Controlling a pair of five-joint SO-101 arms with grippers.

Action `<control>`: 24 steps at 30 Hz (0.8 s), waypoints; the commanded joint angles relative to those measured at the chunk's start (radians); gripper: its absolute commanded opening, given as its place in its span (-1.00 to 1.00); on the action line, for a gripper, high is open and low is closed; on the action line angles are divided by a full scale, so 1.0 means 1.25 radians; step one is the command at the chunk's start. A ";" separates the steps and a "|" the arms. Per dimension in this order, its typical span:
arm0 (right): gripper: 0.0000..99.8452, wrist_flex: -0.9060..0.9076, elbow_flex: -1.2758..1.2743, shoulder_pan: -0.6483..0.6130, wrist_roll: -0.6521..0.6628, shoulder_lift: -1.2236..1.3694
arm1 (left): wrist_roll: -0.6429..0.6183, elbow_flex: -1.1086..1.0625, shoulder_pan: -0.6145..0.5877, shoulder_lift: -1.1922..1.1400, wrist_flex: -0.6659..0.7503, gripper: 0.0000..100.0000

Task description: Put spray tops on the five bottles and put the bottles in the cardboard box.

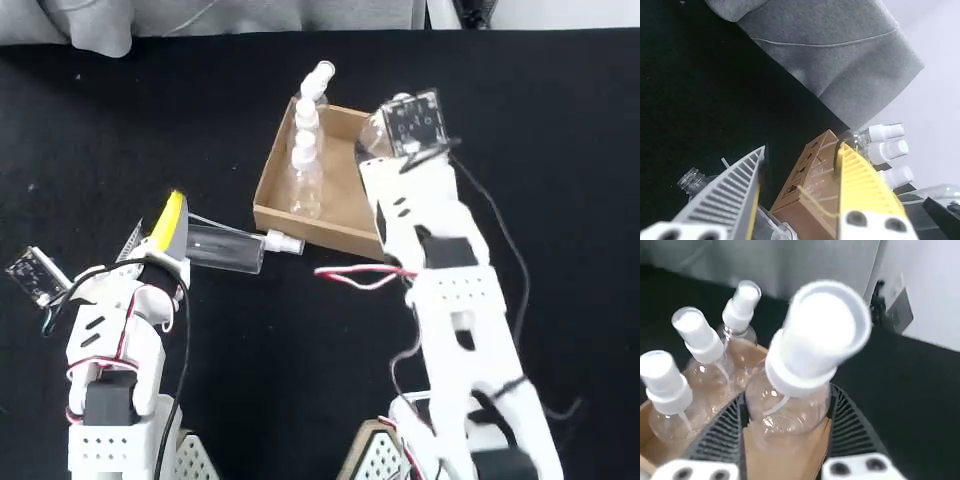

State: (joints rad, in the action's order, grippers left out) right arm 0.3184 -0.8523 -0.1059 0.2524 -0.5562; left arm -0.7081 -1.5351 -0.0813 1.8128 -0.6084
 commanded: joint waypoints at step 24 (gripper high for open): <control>-0.96 -0.232 0.187 0.085 -0.006 0.366 | -0.002 0.045 -0.006 0.010 0.018 -0.58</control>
State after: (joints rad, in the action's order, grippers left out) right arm 0.0882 -0.6958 -0.0368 0.2524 -0.0974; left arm -0.7081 -1.5351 -0.0829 1.8128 -0.6084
